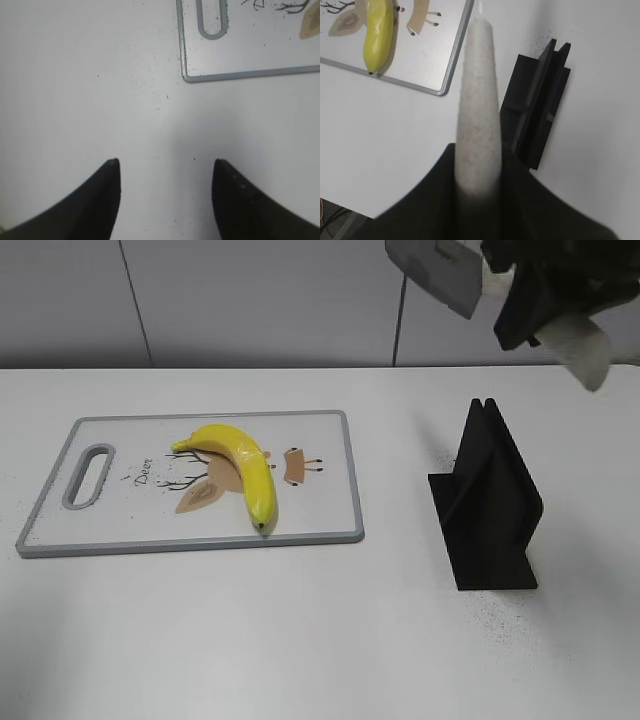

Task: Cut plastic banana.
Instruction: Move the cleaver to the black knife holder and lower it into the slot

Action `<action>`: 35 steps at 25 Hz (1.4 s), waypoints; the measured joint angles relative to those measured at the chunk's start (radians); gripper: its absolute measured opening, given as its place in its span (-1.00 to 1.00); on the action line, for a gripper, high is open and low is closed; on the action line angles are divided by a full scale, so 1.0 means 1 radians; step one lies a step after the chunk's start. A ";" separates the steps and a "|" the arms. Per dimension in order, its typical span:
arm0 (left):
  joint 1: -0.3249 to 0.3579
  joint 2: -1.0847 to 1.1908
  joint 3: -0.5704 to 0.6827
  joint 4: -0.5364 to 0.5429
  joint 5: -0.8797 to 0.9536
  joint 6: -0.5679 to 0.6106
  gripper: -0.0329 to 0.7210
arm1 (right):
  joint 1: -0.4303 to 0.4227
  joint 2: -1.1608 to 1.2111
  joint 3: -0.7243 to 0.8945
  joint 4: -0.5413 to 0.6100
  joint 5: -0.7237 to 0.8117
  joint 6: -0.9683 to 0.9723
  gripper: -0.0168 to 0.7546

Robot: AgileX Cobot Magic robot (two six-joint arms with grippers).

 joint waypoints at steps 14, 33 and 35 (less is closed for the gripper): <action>0.000 -0.569 0.486 0.000 -0.052 0.000 0.58 | 0.000 -0.189 0.411 -0.035 -0.213 0.071 -0.47; 0.000 -1.084 0.580 -0.050 -0.122 0.010 0.58 | 0.000 -0.357 0.577 -0.075 -0.274 0.216 -0.47; 0.000 -1.114 0.580 -0.054 -0.122 0.012 0.58 | 0.000 -0.352 0.584 -0.077 -0.280 0.243 -0.47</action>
